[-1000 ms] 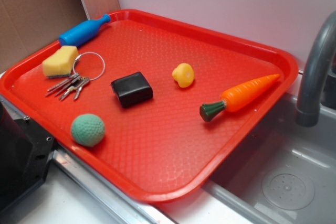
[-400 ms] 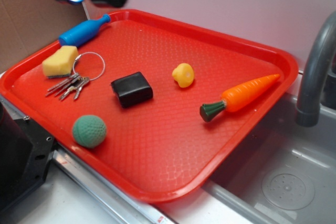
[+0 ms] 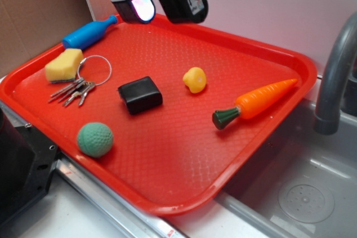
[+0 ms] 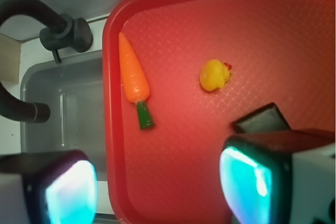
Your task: Grab the carrot.
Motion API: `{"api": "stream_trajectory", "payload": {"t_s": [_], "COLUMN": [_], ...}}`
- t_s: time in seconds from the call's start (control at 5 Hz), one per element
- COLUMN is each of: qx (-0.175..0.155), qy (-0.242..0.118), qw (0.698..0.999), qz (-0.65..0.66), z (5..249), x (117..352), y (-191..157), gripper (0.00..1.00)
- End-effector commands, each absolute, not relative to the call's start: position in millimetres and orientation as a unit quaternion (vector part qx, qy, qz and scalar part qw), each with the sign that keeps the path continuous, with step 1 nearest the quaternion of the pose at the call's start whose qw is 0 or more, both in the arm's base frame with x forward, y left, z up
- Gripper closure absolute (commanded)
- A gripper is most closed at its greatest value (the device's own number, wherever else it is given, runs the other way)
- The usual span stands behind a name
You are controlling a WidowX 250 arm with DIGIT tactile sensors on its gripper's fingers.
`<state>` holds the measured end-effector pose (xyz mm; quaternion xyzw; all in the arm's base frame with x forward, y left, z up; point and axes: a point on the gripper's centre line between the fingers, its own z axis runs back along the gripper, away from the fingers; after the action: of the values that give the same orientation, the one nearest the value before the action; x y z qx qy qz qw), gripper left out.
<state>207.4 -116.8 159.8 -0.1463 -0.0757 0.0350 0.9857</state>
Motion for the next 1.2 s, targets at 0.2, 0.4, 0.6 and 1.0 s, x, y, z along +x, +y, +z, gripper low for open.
{"api": "stream_trajectory", "payload": {"t_s": [0.2,0.4,0.6,1.0], "qx": [-0.084,-0.076,-0.067,-0.05], "qy": [-0.087,-0.084,-0.074,-0.043], "qw": [0.99,0.99,0.991,0.993], "qz": [-0.072,-0.089,-0.092,-0.096], "z": [103.7,85.6,72.5,45.9], "x": [246.0,257.2,270.3,282.6], "y": [-169.7,-178.0,-177.5,-167.0], "gripper": [0.0,0.0,0.0,0.0]}}
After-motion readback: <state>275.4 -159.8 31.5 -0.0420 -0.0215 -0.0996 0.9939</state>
